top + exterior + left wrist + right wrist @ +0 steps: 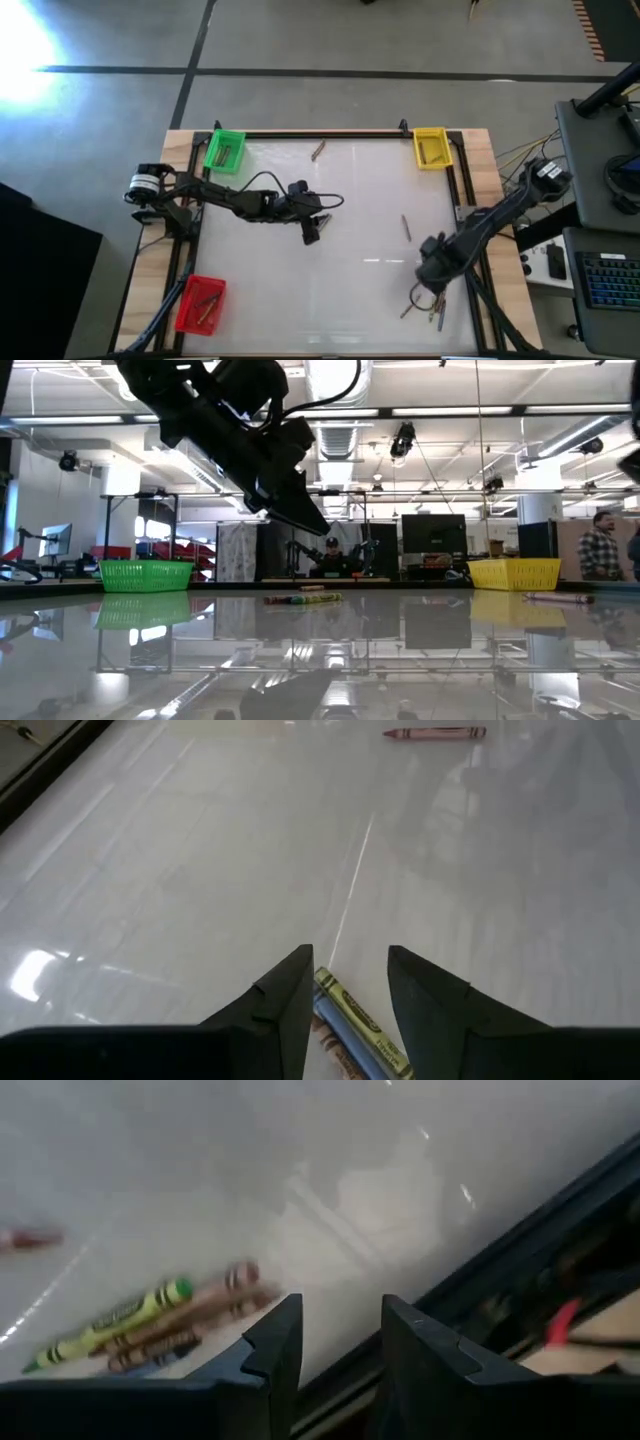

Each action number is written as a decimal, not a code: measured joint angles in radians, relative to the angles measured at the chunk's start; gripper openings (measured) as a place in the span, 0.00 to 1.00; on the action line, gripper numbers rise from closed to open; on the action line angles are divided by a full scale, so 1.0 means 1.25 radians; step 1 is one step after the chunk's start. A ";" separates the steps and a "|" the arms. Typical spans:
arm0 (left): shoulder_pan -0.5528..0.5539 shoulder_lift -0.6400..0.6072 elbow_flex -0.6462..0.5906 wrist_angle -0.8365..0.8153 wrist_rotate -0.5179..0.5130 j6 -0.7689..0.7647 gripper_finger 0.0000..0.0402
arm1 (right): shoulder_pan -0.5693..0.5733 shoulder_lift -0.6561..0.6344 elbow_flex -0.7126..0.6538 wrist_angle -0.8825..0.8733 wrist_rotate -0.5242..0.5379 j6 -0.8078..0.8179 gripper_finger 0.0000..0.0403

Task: Sort crayons
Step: Put the blue crayon into the yellow basket, then put the green crayon into the green basket

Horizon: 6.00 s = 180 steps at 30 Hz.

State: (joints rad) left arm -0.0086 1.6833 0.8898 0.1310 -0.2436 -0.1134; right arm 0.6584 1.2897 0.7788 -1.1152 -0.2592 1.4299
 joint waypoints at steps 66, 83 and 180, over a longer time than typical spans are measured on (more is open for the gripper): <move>0.031 0.000 0.000 0.009 -0.007 0.043 0.28 | 0.123 0.067 0.178 -0.105 0.572 0.033 0.03; 0.036 0.000 0.000 -0.004 -0.007 0.043 0.28 | -0.547 -0.104 0.115 -0.164 1.116 -0.108 0.03; 0.519 0.522 0.775 -0.724 0.234 0.090 0.10 | -0.538 -0.177 -0.153 0.881 0.666 -0.858 0.31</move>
State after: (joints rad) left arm 0.6407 2.3364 1.8587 -0.7736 0.0488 -0.0010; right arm -0.0147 1.0679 0.5873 -0.0143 0.5728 0.3569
